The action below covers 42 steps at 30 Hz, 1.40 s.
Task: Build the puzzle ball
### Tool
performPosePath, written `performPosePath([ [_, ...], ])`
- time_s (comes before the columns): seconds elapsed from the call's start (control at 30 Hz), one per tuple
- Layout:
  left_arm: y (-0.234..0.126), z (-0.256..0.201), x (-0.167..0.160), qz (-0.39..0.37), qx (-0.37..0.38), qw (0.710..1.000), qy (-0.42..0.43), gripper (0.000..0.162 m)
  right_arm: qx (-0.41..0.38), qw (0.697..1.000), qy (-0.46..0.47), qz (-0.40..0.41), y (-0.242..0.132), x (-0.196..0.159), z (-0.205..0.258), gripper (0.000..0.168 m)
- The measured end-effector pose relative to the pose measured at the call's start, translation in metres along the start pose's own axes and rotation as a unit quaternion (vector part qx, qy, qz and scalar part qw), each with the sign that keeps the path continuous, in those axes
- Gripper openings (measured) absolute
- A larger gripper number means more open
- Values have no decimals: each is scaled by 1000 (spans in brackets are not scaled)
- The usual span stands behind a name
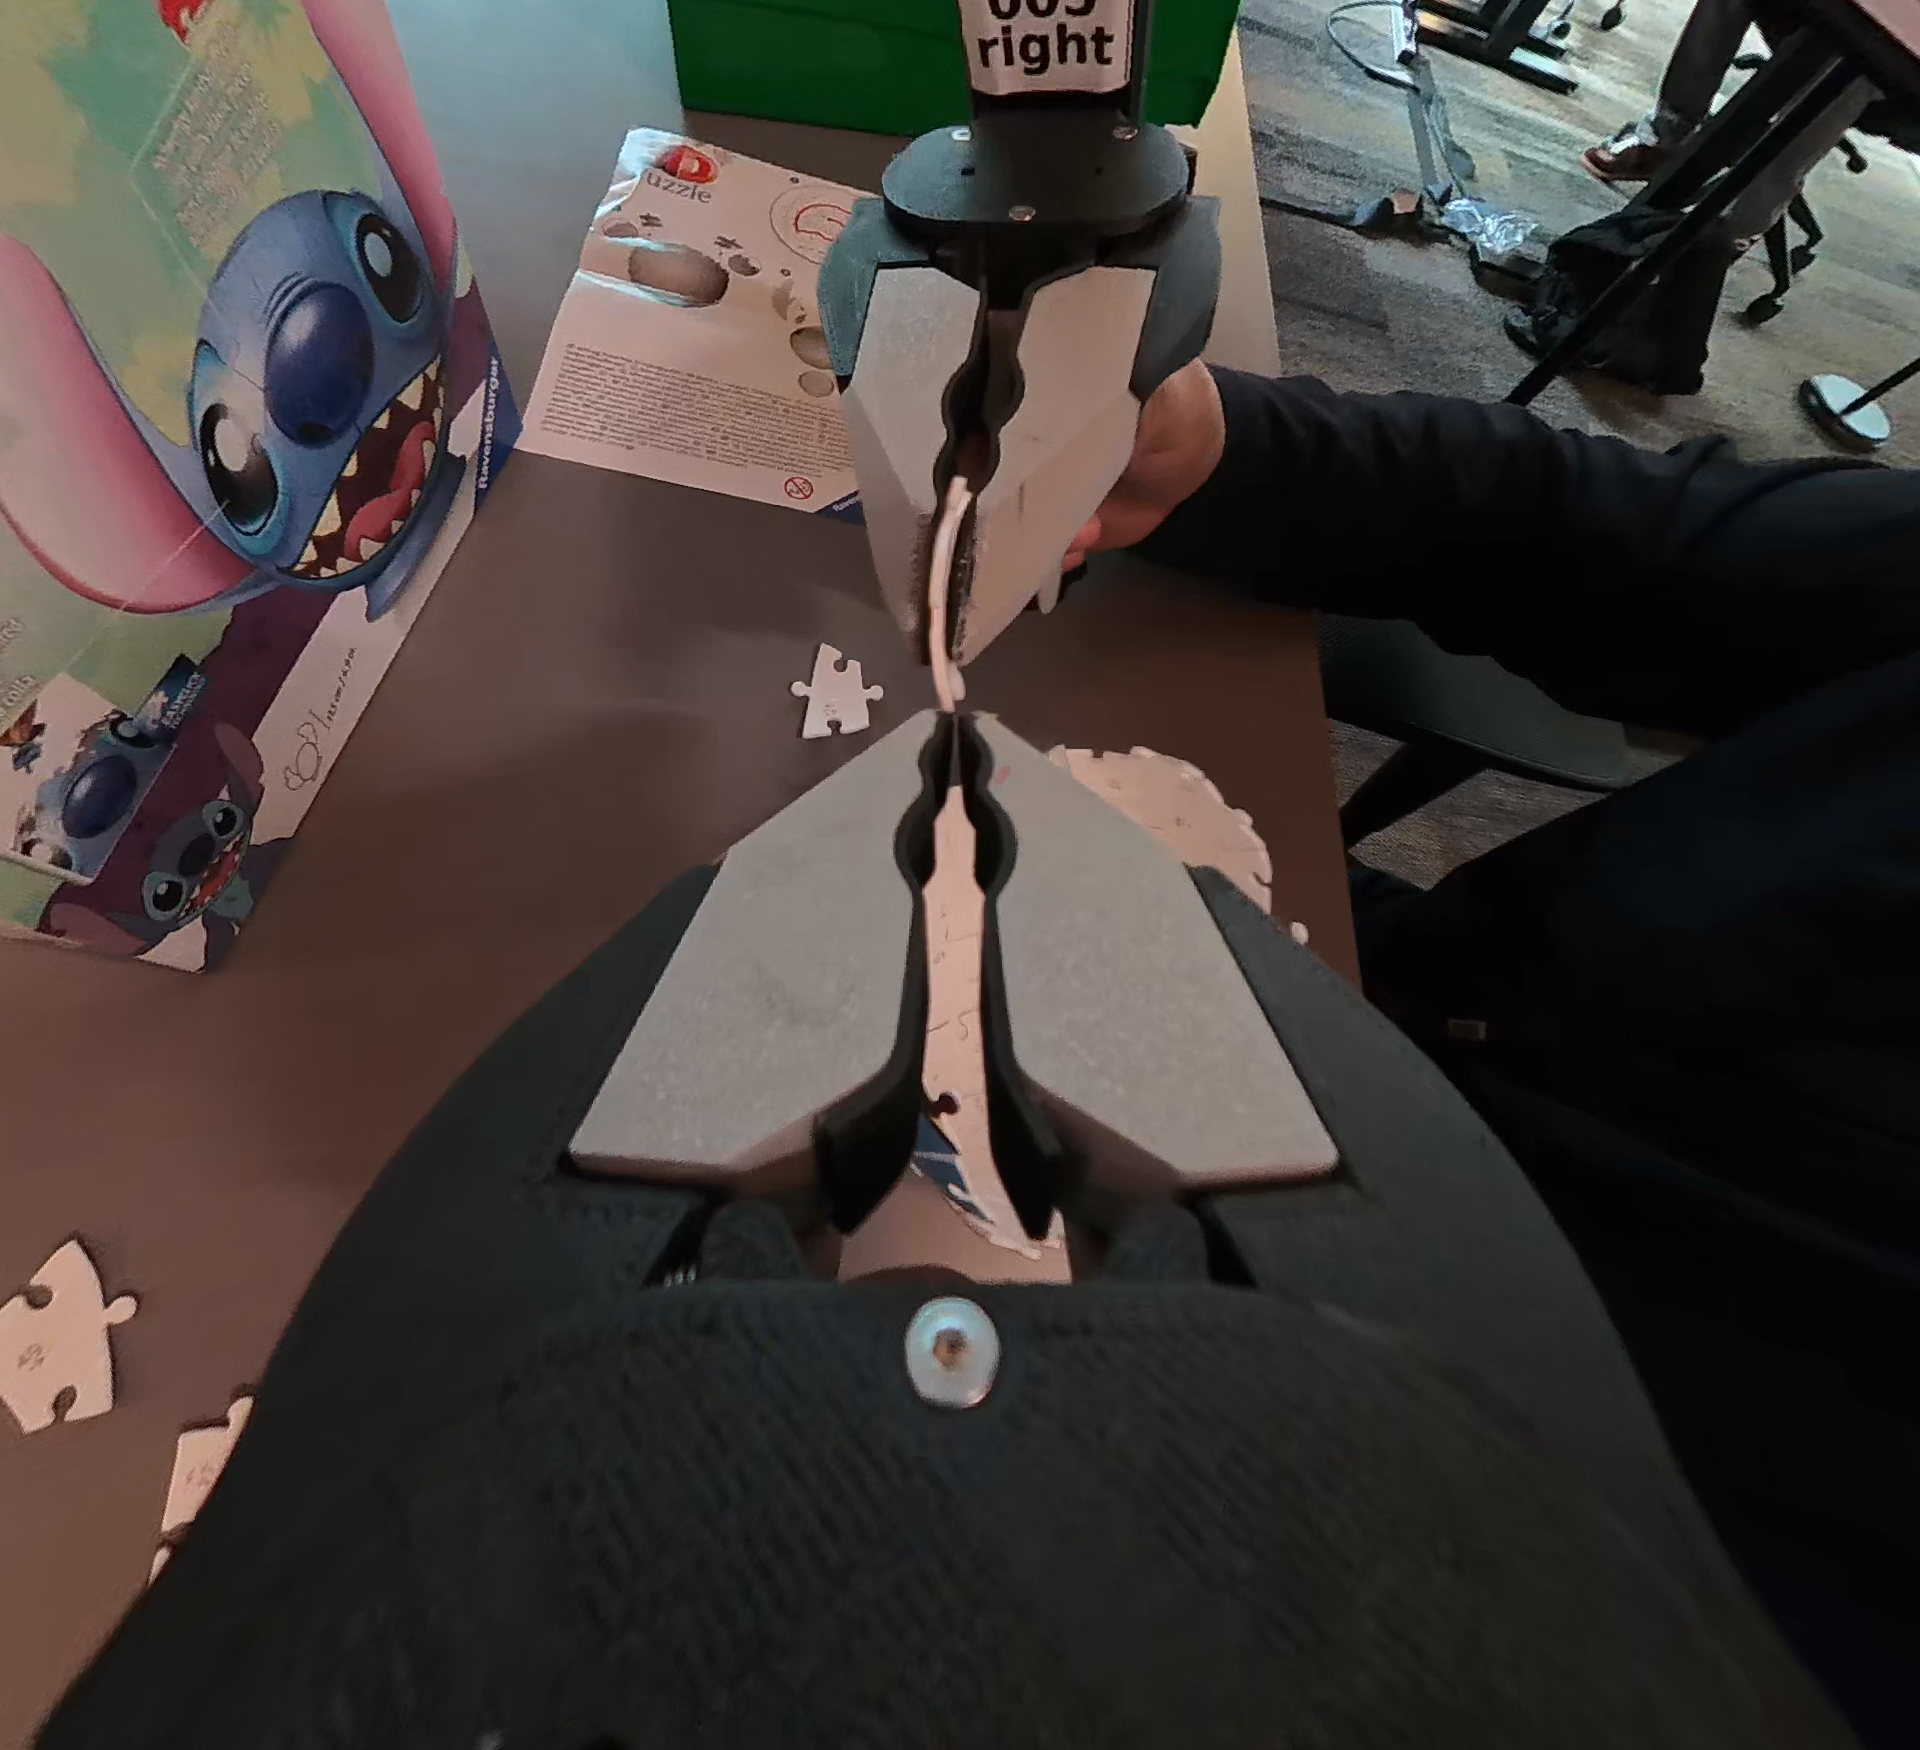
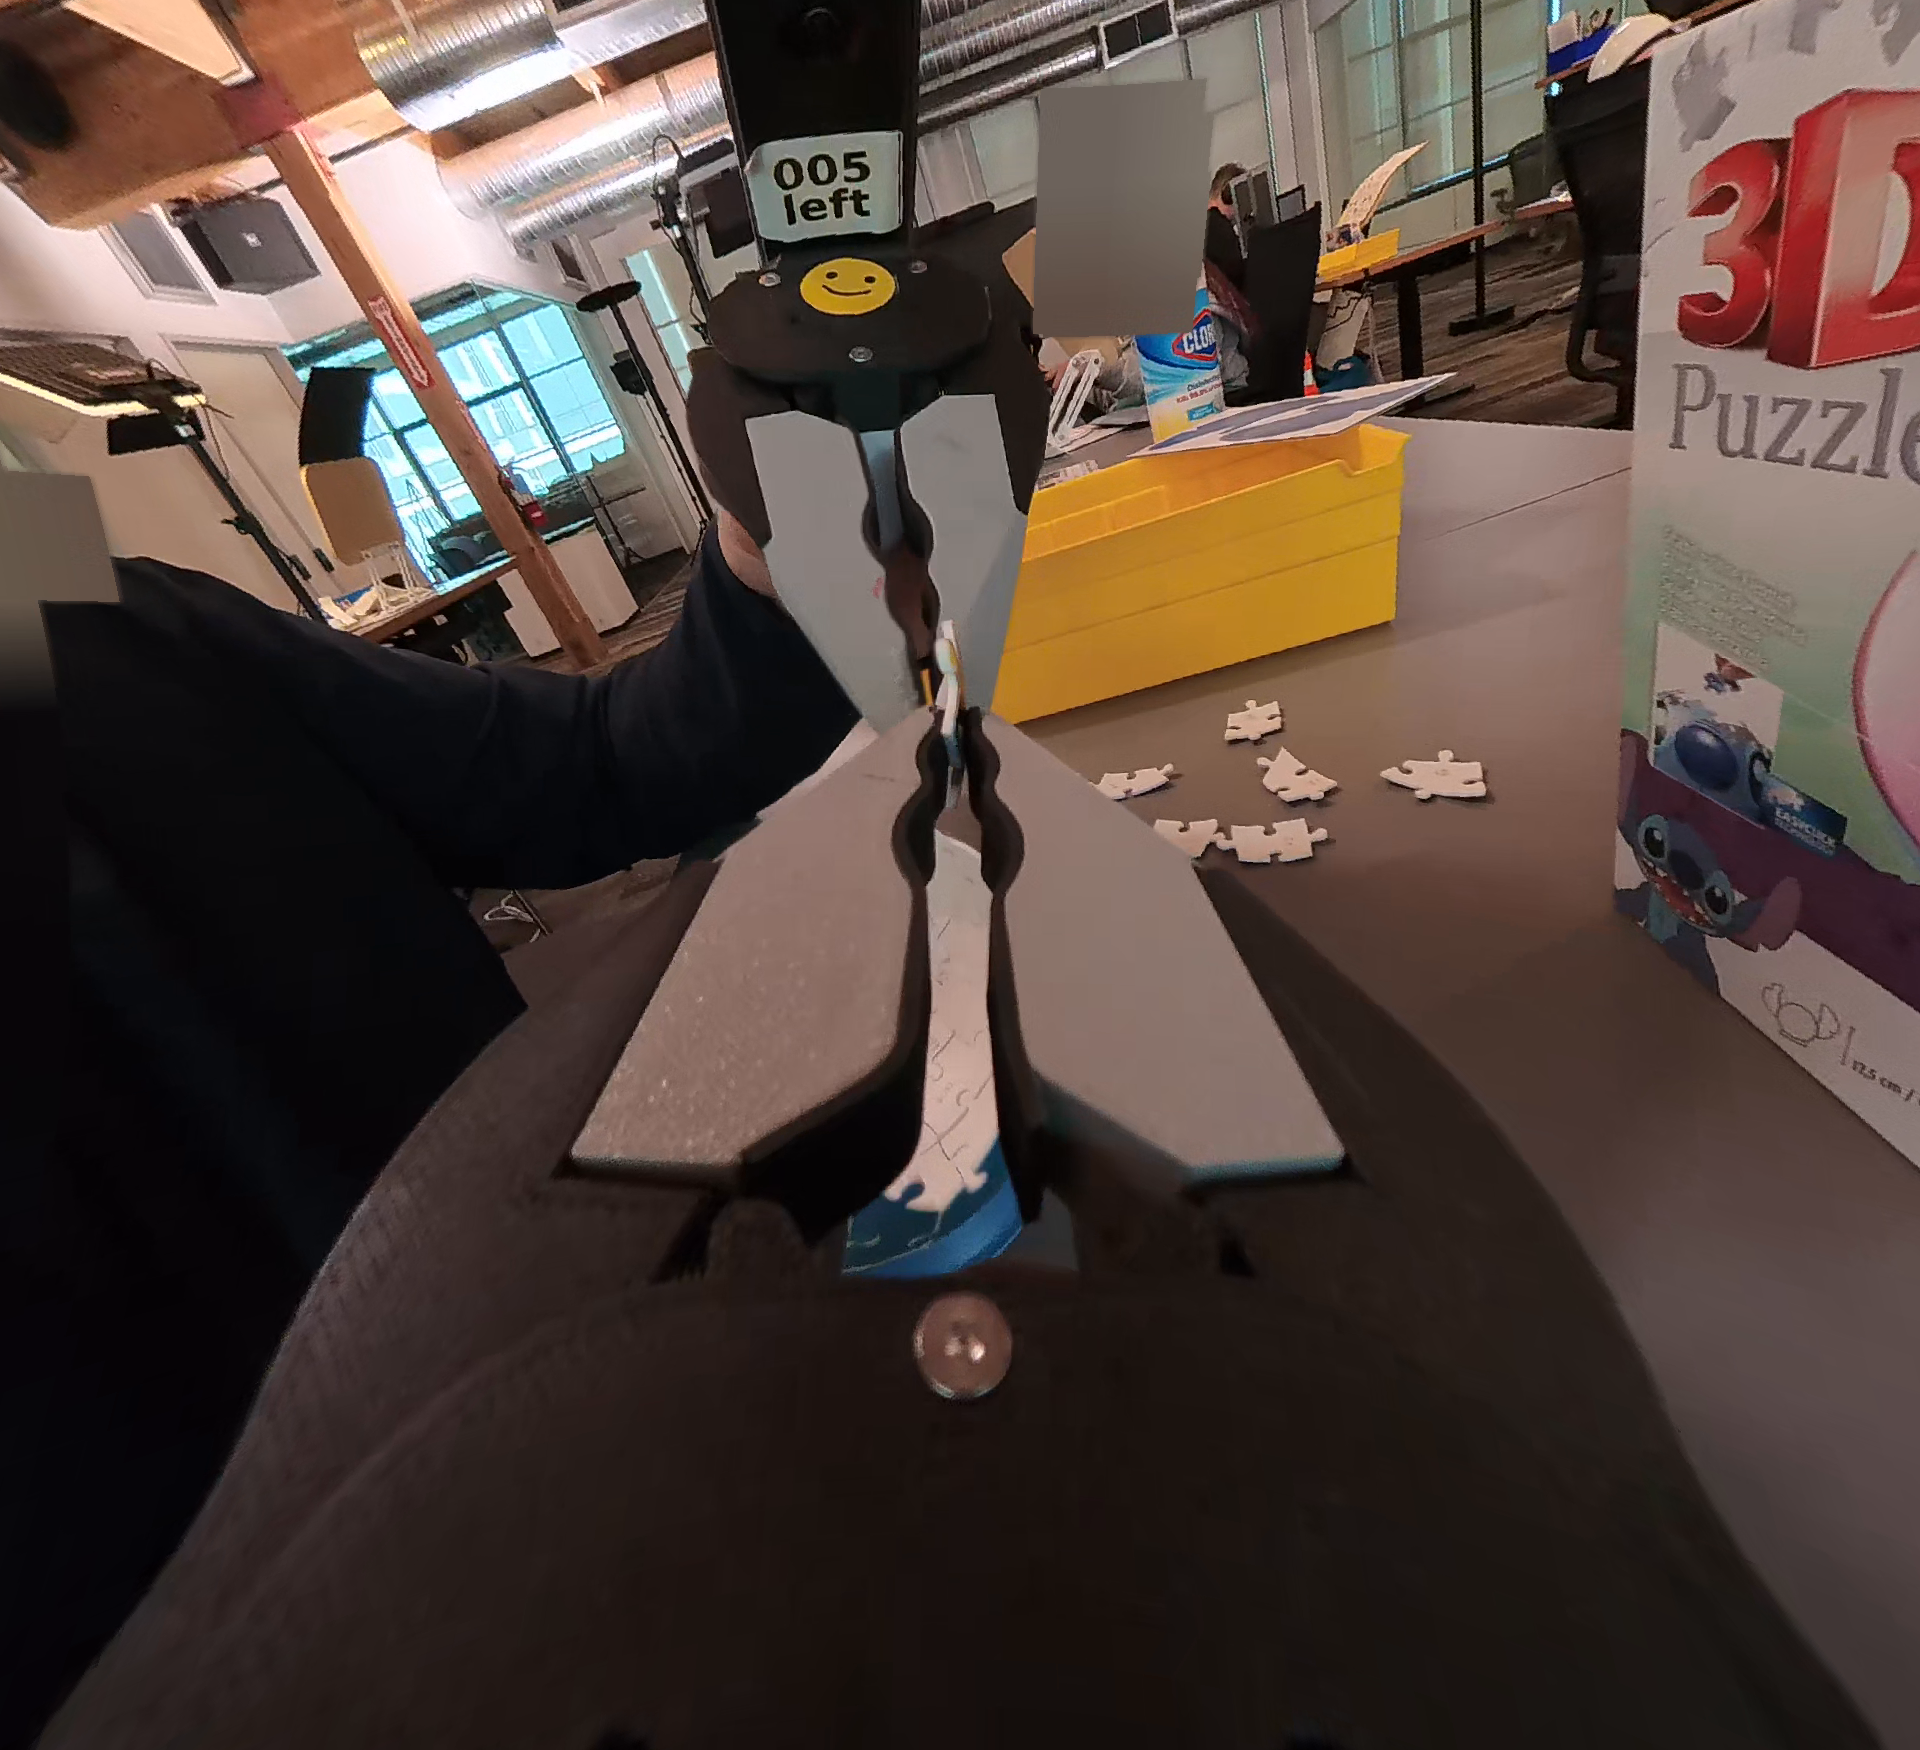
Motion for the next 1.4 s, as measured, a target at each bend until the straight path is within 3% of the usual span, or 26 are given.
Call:
performPosePath([
  [0.53,0,2,3,-24,-25,999,-20,6,6,1000,5,-6,1,-1,-1,0],
  [0.8,-5,6,-3,17,15,1000,11,0,-3,1000,5,-3,-2,0,-3,9],
  [1.13,-2,9,-22,124,54,990,30,0,-27,997,-29,73,9,-15,-4,0],
  [1.4,-7,8,-19,115,65,990,43,0,-19,995,-13,102,6,-20,-6,0],
])
Point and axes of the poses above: each gripper's, where its closed fingertips meet, y out along the fingers, x out of its top, z = x × y across the jaws, the point moved 8 cm from there along -y, back along the fingers, and after that the axes turned 3 degrees about x, right-handed, at the moved point
